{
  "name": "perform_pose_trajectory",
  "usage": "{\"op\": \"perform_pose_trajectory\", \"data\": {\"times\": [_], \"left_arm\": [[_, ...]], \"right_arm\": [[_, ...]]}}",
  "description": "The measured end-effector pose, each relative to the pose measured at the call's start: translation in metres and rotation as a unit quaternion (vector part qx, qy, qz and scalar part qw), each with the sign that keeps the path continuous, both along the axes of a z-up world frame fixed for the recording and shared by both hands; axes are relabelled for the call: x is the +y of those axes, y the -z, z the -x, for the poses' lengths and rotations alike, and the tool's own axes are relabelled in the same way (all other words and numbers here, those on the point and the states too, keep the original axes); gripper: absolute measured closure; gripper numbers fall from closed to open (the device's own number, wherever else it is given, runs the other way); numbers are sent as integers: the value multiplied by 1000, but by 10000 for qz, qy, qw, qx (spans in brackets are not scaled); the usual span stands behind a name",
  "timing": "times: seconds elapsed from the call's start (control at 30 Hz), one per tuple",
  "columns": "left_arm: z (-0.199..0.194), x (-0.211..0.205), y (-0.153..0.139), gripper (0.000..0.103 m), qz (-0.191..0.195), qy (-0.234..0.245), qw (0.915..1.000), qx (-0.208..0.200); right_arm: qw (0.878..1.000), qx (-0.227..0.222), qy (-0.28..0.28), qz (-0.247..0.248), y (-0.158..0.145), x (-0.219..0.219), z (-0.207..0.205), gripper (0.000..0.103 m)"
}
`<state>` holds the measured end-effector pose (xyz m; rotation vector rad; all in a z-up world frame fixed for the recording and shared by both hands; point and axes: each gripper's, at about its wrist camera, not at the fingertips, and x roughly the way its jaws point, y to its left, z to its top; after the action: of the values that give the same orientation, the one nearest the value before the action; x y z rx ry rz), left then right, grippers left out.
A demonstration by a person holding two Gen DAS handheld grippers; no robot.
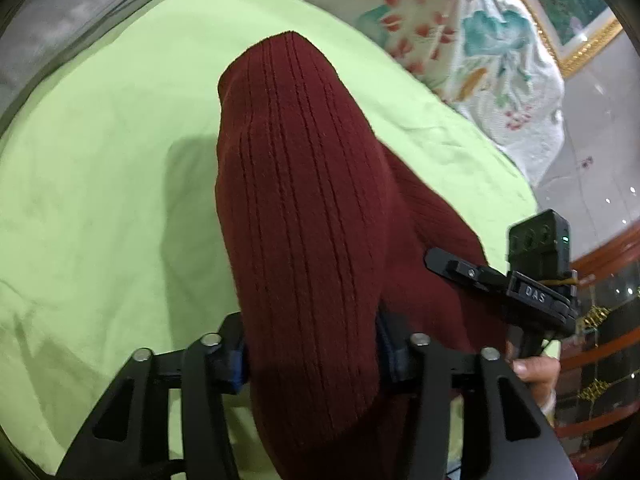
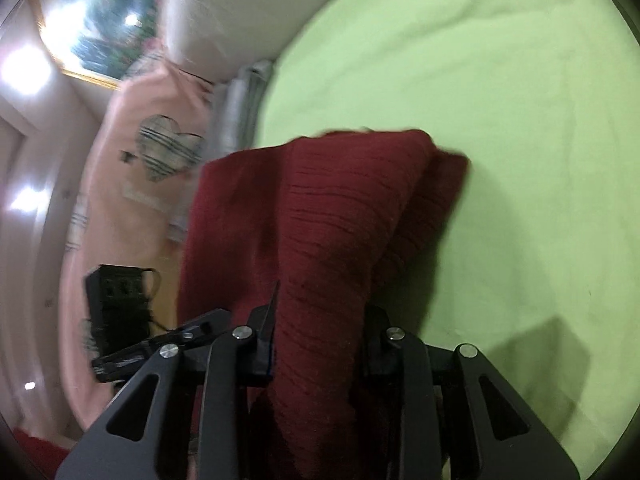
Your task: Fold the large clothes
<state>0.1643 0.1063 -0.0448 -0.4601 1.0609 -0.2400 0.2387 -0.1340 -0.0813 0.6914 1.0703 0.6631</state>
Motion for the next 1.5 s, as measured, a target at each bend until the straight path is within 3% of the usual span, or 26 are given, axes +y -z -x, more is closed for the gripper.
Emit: {"op": "perform_pose_trajectory", "data": {"times": [0.13,0.2,0.3,0.43,0.53,0.73,0.77,0.8,0.83,0.9,1.0,1.07,1.17,1.23,1.33,1.5], "left_arm": [[1,9,15,35,281,-169,9994,-87],[0,9,17,34,321,-226,9992,-69],[5,10,12,33,195,-284,9994,-54],[29,21,-11,35,-229,-478,9982,-292],[45,27,-31,40,-498,-574,9952,-615],[47,24,-45,53,-286,-339,9933,-1067],[43,21,-41,53,-236,-242,9934,-1092],[41,19,-35,53,-263,-221,9935,-1082],[38,17,-30,53,-293,-206,9939,-1041],[27,12,-24,53,-270,-173,9949,-956],[14,2,-23,53,-27,-84,9958,-914],[3,-16,-19,54,-173,43,9961,-861],[-7,-36,-12,54,-633,54,9946,-822],[-8,-37,-12,54,-676,84,9943,-826],[-6,-34,-14,53,-774,139,9940,-765],[12,-20,-30,53,-604,109,9950,-785]], "right_arm": [[9998,77,162,-60,12,-3,3,66],[9997,103,211,-18,11,-4,5,60],[9992,98,276,255,4,-4,7,45],[9970,-117,535,542,-20,-19,12,43],[9940,-387,790,653,-39,-32,11,43],[9942,-347,647,791,-41,-14,-22,43],[9952,-254,587,739,-35,-10,-29,50],[9959,-168,537,714,-29,-7,-33,69],[9959,-94,492,753,-24,-3,-38,80],[9967,-230,498,595,-26,-3,-39,89],[9940,-592,807,435,-40,-19,-34,90],[9900,-624,1007,765,-38,-28,-35,90],[9922,-109,908,848,-10,-30,-46,90],[9926,-66,876,836,-2,-29,-45,85],[9909,-116,975,922,-12,-31,-40,71],[9851,-429,1215,1137,-45,-39,-20,70]]}}
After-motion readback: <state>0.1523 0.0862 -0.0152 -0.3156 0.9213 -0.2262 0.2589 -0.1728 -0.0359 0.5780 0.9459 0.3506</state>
